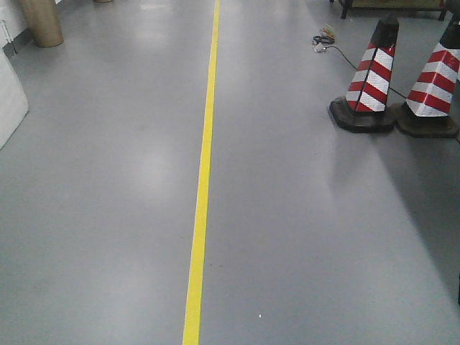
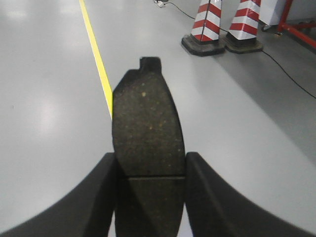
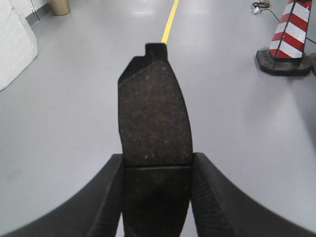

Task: Move and align brake pads A on conveyor
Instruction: 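Drive along the yellow floor line past the striped cones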

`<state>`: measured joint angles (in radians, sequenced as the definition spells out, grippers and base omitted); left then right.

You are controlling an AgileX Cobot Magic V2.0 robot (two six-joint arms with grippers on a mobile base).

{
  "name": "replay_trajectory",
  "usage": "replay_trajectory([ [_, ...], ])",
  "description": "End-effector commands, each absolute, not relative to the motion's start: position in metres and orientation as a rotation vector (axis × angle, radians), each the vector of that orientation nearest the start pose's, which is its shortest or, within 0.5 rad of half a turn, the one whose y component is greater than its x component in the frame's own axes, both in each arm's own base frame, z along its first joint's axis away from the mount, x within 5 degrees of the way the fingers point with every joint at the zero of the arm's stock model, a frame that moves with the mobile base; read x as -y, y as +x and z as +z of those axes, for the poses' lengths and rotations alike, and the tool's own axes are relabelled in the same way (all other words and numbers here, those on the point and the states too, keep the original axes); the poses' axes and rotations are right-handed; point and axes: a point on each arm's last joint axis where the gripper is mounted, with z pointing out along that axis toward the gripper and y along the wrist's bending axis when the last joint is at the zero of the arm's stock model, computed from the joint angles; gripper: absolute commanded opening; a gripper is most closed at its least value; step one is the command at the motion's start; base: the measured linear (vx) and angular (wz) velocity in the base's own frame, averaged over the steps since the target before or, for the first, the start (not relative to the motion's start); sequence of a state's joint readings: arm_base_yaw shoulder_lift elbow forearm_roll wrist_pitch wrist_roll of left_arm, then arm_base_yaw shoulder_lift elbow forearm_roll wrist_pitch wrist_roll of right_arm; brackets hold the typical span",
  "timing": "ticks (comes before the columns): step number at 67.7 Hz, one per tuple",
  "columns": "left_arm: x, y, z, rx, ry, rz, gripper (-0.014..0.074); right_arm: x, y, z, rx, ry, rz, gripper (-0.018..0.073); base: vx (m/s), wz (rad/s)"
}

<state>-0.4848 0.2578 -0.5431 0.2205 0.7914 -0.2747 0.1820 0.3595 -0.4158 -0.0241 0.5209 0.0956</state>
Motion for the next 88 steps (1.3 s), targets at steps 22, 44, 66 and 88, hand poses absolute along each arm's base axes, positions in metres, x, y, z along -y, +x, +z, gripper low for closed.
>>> replay_trajectory([
  [22, 0.0105, 0.0490, 0.3245, -1.856, 0.263, -0.260, -0.0006, -0.0131, 0.0803, 0.3007, -1.827, -0.096, 0.155, -0.0004, 0.77, -0.02],
  [44, 0.0105, 0.0490, 0.3245, -1.856, 0.263, -0.260, -0.0006, -0.0131, 0.0803, 0.3008, -1.827, -0.096, 0.156, -0.0004, 0.76, -0.07],
  [66, 0.0105, 0.0490, 0.3246, -1.855, 0.263, -0.260, -0.0006, -0.0131, 0.0803, 0.3007, -1.827, -0.096, 0.156, -0.0004, 0.73, -0.11],
  [88, 0.0105, 0.0490, 0.3246, -1.855, 0.263, -0.260, -0.0006, -0.0131, 0.0803, 0.3008, -1.826, -0.096, 0.157, -0.0004, 0.71, 0.02],
])
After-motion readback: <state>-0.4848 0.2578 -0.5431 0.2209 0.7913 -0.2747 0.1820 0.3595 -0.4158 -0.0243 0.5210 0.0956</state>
